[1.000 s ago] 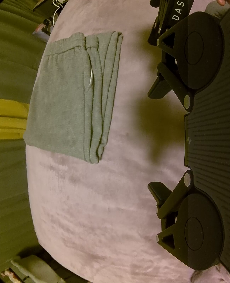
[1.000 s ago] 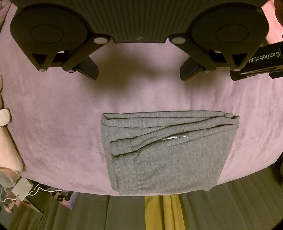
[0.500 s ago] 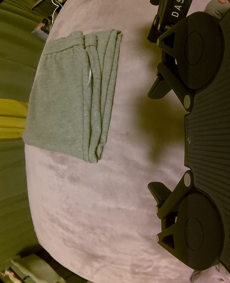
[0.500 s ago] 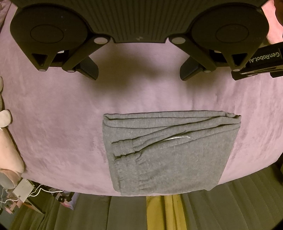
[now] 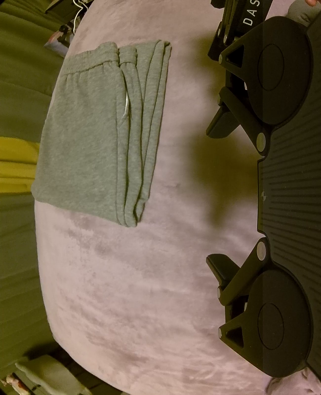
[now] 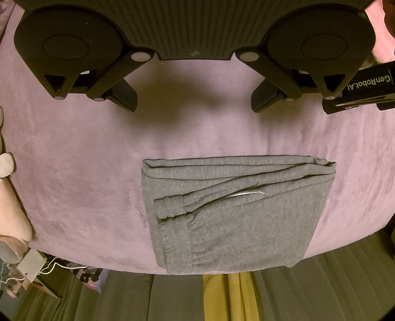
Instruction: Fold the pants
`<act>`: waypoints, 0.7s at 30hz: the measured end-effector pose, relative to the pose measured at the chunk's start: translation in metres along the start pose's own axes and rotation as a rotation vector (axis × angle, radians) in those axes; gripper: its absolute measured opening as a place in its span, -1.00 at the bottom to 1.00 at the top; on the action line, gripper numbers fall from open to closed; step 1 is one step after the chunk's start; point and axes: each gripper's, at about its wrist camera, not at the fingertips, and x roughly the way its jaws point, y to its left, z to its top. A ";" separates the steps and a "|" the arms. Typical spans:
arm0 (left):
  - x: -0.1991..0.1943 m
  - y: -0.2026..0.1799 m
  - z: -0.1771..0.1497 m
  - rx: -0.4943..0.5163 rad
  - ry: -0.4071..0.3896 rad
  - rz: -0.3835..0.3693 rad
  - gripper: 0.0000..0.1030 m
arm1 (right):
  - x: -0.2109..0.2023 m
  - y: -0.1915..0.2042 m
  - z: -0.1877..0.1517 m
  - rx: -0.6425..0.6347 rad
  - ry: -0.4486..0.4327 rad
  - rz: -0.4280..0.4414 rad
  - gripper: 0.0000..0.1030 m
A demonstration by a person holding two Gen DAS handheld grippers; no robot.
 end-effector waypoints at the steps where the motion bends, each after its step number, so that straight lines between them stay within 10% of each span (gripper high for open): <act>1: 0.000 0.000 0.000 -0.001 0.000 -0.002 0.99 | 0.000 0.000 0.000 0.000 -0.001 0.000 0.91; 21: 0.004 0.002 0.001 0.001 0.003 -0.008 0.99 | 0.006 0.000 -0.001 0.002 0.002 0.010 0.91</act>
